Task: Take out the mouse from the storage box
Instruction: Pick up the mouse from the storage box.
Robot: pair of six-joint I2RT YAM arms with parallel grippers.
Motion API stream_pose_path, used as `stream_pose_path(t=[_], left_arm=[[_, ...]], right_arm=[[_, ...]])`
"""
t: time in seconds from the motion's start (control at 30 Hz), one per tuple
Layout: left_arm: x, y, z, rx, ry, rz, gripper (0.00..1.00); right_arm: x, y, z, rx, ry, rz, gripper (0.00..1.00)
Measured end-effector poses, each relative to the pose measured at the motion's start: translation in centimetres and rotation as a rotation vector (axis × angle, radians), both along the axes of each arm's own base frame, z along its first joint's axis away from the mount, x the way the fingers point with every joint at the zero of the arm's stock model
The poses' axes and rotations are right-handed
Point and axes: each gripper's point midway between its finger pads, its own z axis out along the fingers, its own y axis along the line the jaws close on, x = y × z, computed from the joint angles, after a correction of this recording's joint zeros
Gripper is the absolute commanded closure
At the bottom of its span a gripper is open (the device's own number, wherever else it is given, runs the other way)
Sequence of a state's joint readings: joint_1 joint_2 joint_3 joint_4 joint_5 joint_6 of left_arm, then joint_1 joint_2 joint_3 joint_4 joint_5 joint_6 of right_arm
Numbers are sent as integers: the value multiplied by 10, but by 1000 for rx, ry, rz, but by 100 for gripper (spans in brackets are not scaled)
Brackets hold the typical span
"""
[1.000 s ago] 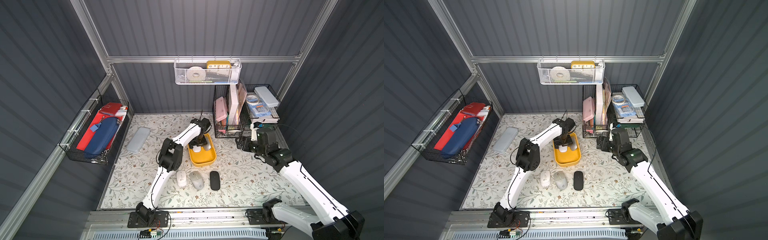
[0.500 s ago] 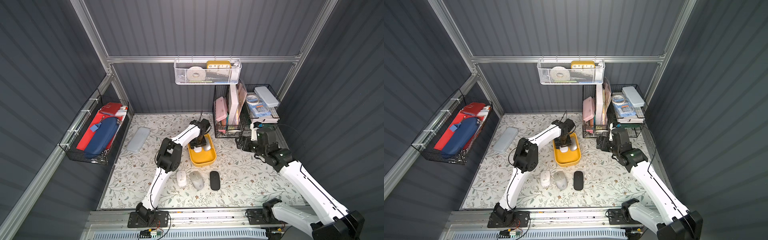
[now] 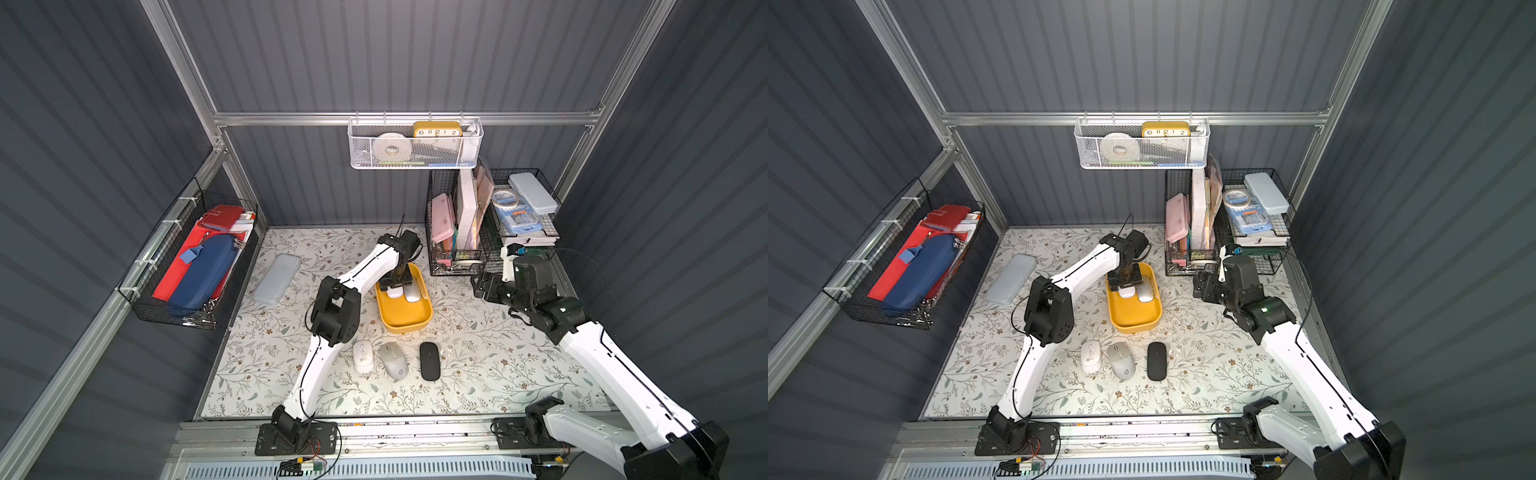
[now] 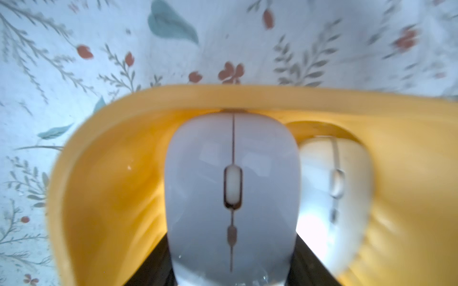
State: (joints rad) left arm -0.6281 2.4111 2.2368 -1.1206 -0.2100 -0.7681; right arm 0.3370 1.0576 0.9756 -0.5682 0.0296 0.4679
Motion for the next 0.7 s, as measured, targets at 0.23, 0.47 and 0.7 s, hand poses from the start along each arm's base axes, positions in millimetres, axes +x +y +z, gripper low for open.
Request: stream_pose_path(t=[0.23,0.47,0.7], left_arm=[[-3,-6,59,-48,-82,-28,88],[-51,34,95,-15,-77,-11,87],[-111,90,53,67,64,24,87]], right_arm=[[0,-1,0,0,0,-3,14],[1,-1,0,4,0,-6,14],[0,-1,-2,7,6,-5,14]])
